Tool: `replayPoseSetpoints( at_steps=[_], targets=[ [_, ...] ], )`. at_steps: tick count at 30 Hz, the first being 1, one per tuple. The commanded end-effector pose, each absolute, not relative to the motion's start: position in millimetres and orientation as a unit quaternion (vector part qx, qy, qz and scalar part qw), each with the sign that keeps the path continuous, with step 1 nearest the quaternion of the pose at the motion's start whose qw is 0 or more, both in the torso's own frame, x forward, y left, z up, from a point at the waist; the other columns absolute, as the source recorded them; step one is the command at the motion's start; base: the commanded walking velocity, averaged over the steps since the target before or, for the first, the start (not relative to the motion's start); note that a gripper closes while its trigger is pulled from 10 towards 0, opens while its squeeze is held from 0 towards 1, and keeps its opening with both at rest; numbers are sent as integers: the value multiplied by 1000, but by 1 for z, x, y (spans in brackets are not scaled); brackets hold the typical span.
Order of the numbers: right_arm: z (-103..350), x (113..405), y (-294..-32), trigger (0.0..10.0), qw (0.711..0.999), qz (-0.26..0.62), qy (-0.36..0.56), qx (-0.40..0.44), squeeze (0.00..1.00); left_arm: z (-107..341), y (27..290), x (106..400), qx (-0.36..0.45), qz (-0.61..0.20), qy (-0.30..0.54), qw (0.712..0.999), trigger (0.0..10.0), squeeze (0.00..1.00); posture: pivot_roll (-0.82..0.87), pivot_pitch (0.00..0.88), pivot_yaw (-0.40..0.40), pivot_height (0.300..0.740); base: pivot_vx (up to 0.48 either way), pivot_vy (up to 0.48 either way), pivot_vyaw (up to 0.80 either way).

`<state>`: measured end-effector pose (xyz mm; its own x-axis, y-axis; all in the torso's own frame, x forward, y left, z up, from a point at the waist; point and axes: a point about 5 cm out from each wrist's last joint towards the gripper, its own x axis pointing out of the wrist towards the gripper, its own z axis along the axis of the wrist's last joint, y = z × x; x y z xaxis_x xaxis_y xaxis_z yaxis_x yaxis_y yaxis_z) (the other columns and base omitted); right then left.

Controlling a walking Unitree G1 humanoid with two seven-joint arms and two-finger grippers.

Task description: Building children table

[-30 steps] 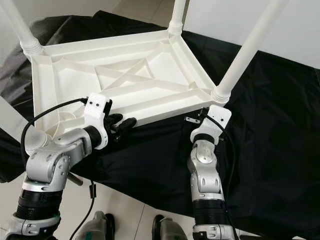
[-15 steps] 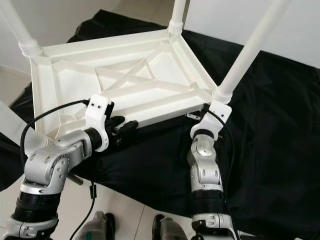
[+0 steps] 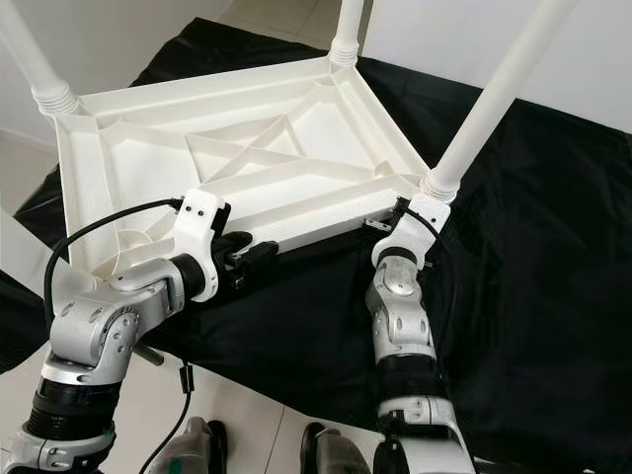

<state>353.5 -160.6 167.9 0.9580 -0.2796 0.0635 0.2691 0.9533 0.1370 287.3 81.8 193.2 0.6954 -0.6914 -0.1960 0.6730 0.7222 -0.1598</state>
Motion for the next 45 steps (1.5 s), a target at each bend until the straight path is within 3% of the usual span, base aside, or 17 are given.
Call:
replayPoseSetpoints(
  at_steps=[1,9,17,25,32,45],
  targets=[
    [168,357,-157,10000,990,-115,-45,72,0,187,71,280,-45,-404,140,903,10000,0,151,218,-40,740,0,0,0],
    [179,373,-151,10000,993,-44,-50,98,0,190,64,276,-52,-415,135,898,10000,0,153,217,-39,740,0,0,0],
    [177,360,-161,10000,991,-97,-79,50,0,196,67,281,-39,-400,98,911,10000,0,152,209,-51,740,0,0,0],
    [169,346,-166,10000,989,-101,-99,32,0,208,64,259,-12,-443,8,896,10000,0,147,204,-61,740,0,0,0],
    [168,341,-155,10000,991,-44,-124,10,0,200,84,238,6,-389,-33,921,10000,0,191,204,-102,740,0,0,0],
    [177,355,-144,10000,991,-12,-133,-4,0,200,112,213,26,-350,-60,934,10000,0,252,210,-149,740,0,0,0]
  ],
)
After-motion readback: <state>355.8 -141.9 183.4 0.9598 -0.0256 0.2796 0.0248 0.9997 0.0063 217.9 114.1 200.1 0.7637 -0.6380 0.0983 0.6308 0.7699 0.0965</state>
